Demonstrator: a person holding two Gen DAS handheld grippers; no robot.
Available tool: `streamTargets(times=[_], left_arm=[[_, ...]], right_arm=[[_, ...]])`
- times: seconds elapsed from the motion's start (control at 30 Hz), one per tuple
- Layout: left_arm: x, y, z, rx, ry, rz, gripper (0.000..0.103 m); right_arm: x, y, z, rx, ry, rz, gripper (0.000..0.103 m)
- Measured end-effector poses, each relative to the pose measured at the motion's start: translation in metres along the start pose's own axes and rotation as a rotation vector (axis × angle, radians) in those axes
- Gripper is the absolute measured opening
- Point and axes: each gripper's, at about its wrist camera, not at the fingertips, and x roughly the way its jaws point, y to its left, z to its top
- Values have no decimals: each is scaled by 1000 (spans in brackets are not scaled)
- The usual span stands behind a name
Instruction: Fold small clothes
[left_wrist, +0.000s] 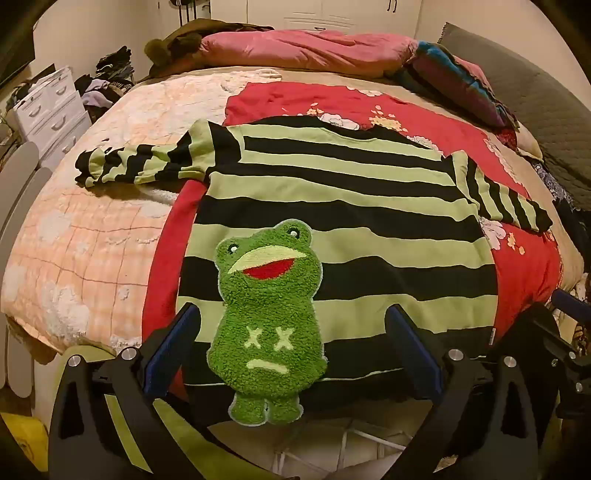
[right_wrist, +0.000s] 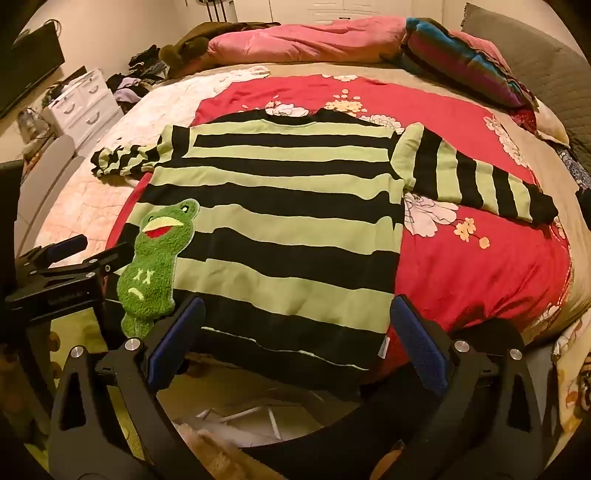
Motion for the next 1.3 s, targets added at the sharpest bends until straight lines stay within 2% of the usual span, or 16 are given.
streamTargets(times=[1.3], left_arm=[[-2,2,1,-13,-1,-13,99]], right_arm=[[2,0,-2,-4,10,4,95]])
